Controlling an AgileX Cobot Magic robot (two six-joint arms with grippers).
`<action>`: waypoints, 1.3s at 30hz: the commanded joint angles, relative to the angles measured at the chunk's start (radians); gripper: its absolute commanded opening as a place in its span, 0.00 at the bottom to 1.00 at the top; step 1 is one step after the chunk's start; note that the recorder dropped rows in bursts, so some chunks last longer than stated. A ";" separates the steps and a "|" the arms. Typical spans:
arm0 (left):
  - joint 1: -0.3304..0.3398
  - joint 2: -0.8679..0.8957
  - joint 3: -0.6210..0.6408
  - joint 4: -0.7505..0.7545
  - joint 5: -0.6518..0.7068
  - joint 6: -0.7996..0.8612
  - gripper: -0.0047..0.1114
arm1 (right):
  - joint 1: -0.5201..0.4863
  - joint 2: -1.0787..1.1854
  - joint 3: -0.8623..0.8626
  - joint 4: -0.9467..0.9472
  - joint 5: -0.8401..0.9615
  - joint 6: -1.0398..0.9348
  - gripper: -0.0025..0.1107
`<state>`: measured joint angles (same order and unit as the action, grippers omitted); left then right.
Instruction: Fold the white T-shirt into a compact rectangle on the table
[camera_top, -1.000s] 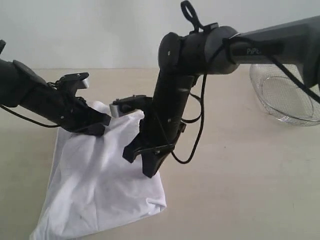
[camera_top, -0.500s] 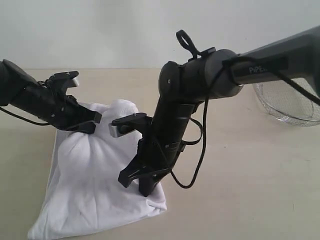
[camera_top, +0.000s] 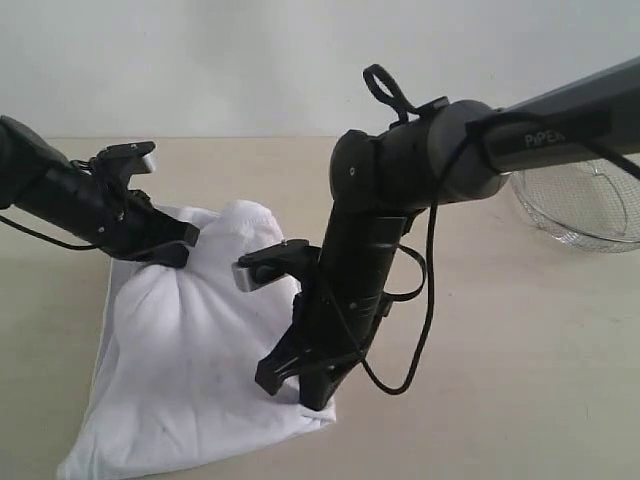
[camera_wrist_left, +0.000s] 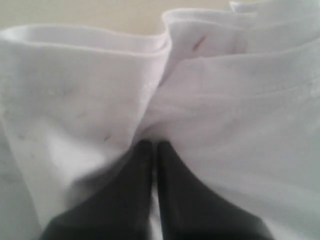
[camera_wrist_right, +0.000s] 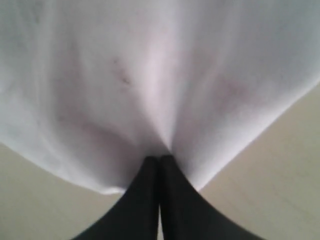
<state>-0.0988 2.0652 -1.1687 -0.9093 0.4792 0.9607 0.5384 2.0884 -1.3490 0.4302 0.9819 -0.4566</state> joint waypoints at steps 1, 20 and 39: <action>0.010 -0.095 -0.004 0.021 -0.008 0.015 0.08 | -0.006 -0.064 0.011 -0.041 -0.056 -0.013 0.02; -0.062 -0.203 0.305 0.141 0.149 -0.174 0.08 | -0.160 0.241 -0.549 0.040 -0.041 -0.200 0.02; -0.037 -0.290 0.162 0.151 -0.130 -0.145 0.08 | -0.158 0.156 -0.558 0.051 0.191 -0.168 0.02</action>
<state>-0.1524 1.7426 -0.9560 -0.7691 0.3846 0.8107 0.3861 2.2724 -1.9020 0.4783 1.0827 -0.6286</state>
